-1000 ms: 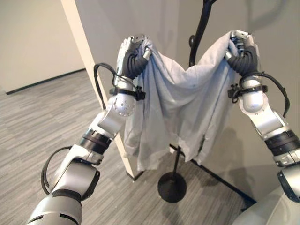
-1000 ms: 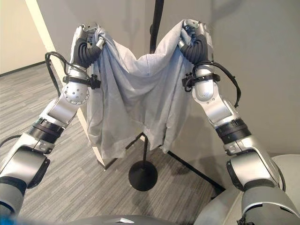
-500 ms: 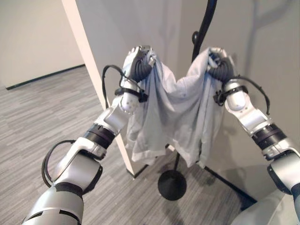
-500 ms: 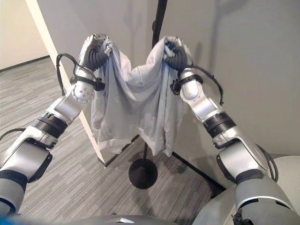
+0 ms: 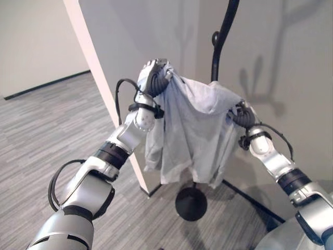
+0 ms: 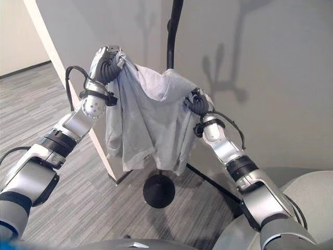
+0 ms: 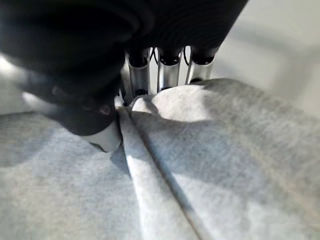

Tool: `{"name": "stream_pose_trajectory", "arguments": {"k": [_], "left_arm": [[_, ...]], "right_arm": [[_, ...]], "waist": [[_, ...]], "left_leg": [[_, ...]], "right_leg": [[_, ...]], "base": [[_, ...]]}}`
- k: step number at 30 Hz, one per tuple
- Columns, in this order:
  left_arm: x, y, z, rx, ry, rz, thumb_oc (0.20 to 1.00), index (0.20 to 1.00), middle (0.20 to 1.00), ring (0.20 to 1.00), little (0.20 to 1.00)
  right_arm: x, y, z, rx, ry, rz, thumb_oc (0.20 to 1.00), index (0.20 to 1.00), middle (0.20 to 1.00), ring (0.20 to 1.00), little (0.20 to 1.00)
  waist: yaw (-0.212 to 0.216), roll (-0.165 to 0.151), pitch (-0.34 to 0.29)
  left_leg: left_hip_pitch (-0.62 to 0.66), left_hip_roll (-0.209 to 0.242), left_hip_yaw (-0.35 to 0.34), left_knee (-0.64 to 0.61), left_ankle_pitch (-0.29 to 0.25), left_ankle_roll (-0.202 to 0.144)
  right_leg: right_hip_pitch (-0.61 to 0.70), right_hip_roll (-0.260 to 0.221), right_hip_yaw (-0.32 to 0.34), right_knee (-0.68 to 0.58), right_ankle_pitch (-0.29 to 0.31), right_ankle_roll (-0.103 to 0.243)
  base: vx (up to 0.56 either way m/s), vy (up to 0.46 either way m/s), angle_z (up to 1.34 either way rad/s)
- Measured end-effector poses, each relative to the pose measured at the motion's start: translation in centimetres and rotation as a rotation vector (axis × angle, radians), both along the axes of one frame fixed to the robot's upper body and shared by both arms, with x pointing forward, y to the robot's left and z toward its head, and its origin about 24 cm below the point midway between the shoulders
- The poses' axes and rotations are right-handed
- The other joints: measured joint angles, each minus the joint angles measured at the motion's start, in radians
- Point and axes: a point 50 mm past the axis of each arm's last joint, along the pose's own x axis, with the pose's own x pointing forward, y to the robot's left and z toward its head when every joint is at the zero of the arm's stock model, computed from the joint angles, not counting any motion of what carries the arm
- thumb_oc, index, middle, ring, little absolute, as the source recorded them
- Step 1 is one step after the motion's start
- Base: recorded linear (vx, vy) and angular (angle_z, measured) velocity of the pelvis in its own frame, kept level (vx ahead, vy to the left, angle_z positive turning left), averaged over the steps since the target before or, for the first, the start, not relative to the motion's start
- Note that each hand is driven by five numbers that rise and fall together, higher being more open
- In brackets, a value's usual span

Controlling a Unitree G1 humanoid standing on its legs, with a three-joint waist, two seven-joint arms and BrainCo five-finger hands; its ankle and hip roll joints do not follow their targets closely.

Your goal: Hang the clothes on the sofa on the clothes rack.

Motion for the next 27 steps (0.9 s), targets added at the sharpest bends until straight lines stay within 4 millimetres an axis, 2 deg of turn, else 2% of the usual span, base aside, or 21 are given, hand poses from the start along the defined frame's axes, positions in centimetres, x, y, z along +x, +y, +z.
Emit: {"name": "stream_pose_trajectory", "arguments": {"k": [5, 10, 18, 23, 25, 27], "left_arm": [[0.0, 0.2, 0.0, -0.005, -0.002, 0.007, 0.200, 0.200, 0.200, 0.200, 0.200], [-0.1, 0.6, 0.2, -0.020, -0.010, 0.018, 0.200, 0.200, 0.200, 0.200, 0.200], [-0.1, 1.1, -0.1, -0.032, 0.004, 0.043, 0.200, 0.200, 0.200, 0.200, 0.200], [-0.1, 1.2, 0.1, -0.040, -0.001, 0.046, 0.200, 0.200, 0.200, 0.200, 0.200], [-0.1, 1.4, 0.3, -0.050, -0.007, 0.052, 0.200, 0.200, 0.200, 0.200, 0.200], [-0.1, 1.6, 0.3, -0.050, -0.009, 0.056, 0.200, 0.200, 0.200, 0.200, 0.200]], "right_arm": [[-0.7, -1.0, -0.8, 0.021, 0.015, -0.030, 0.200, 0.200, 0.200, 0.200, 0.200], [-0.8, -1.3, -0.5, 0.032, 0.001, -0.039, 0.200, 0.200, 0.200, 0.200, 0.200], [-1.1, -2.1, 1.2, 0.057, -0.074, -0.060, 0.200, 0.200, 0.200, 0.200, 0.200], [-1.2, -1.7, 2.1, 0.071, -0.116, -0.047, 0.200, 0.200, 0.200, 0.200, 0.200], [-1.2, -1.7, 2.9, 0.084, -0.152, -0.051, 0.200, 0.200, 0.200, 0.200, 0.200], [-1.1, -2.1, 4.9, 0.083, -0.222, -0.060, 0.200, 0.200, 0.200, 0.200, 0.200]], "waist": [[-0.009, 0.014, 0.009], [-0.011, 0.026, 0.021], [-0.010, 0.026, 0.026], [-0.010, 0.022, 0.030], [-0.009, 0.021, 0.031], [-0.009, 0.021, 0.033]], "left_leg": [[0.007, 0.002, 0.004, 0.000, -0.002, -0.003], [0.016, 0.006, 0.006, 0.000, -0.005, -0.006], [0.018, 0.007, 0.009, 0.000, -0.005, -0.006], [0.020, 0.007, 0.010, 0.000, -0.005, -0.006], [0.020, 0.007, 0.011, 0.000, -0.006, -0.007], [0.021, 0.007, 0.011, 0.000, -0.009, -0.003]], "right_leg": [[0.005, 0.000, 0.003, 0.000, 0.000, 0.000], [0.012, 0.004, 0.005, 0.000, 0.000, 0.000], [0.013, 0.005, 0.007, 0.000, 0.000, 0.000], [0.014, 0.005, 0.008, 0.000, 0.000, 0.000], [0.014, 0.005, 0.009, 0.000, 0.000, 0.000], [0.015, 0.005, 0.009, 0.000, 0.000, 0.000]], "base": [[0.00, -0.001, -0.01], [0.00, 0.000, 0.00], [0.00, 0.000, 0.00], [0.00, 0.000, 0.00], [0.00, 0.000, 0.00], [0.00, 0.000, 0.00]]}}
